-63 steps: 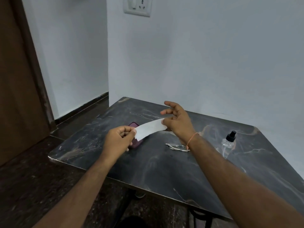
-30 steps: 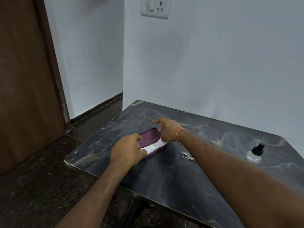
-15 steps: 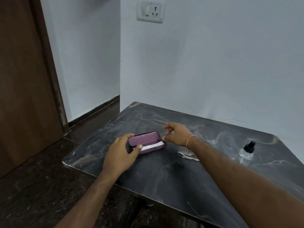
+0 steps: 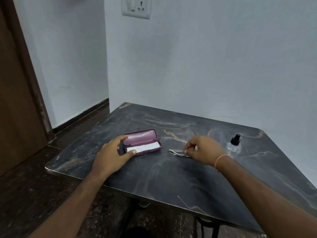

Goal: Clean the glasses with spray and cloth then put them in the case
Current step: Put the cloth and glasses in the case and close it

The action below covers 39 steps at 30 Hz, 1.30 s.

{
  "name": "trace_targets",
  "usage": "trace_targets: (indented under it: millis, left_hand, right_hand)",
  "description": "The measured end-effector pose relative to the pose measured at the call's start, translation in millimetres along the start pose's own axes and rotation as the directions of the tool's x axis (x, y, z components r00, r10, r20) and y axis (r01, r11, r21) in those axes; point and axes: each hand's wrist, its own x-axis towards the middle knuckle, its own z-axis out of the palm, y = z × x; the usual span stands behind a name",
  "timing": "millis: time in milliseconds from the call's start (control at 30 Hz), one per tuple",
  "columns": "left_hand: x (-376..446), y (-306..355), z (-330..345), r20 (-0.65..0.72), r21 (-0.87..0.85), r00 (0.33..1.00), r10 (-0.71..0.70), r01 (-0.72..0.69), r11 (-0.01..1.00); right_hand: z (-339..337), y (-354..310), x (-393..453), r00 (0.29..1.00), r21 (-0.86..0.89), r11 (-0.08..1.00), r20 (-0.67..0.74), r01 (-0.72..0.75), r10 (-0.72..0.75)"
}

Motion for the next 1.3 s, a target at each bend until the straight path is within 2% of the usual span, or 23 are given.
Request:
trace_targets:
  millis: [100,233,433,767,1100,1200,1267,1300]
  left_hand:
    - [0,1,0,0.005,-0.025,1.0,-0.008,0.009,1.0]
    - [0,-2,0,0.01,-0.059,1.0,-0.021,0.022,0.998]
    - [-2,-3,-1,0.007,-0.071,1.0,0.002,-0.002,0.997]
    - [-1,-3,0,0.001,-0.069,1.0,-0.007,0.007,0.998]
    - [-3,-1,-1,0.001,-0.072,1.0,-0.004,0.004,0.997]
    - [-3,-1,-1,0.002,-0.074,1.0,-0.005,0.005,0.997]
    - [-3,-1,-1,0.0,-0.078,1.0,-0.005,0.005,0.997]
    - [-3,-2,-1,-0.002,-0.079,1.0,-0.005,0.004,0.997]
  right_hand:
    - [4,0,-11,0.999,-0.148,0.989,-0.018,0.027,-0.03]
    - [12,-3,-17,0.998,-0.253,0.966,-0.013,0.054,-0.059]
    - [27,-6,-19,0.998,-0.308,0.95,0.005,0.06,-0.061]
    - [38,3,-17,0.996,-0.127,0.991,-0.073,0.042,-0.051]
    - [52,10,-25,0.936,0.005,0.996,-0.342,0.085,-0.078]
    - [57,11,-26,0.914,0.141,0.988,-0.405,0.059,0.003]
    - [59,11,-26,0.914,0.345,0.938,-0.393,0.044,0.101]
    - [60,9,-25,0.92,0.48,0.876,-0.361,0.045,0.15]
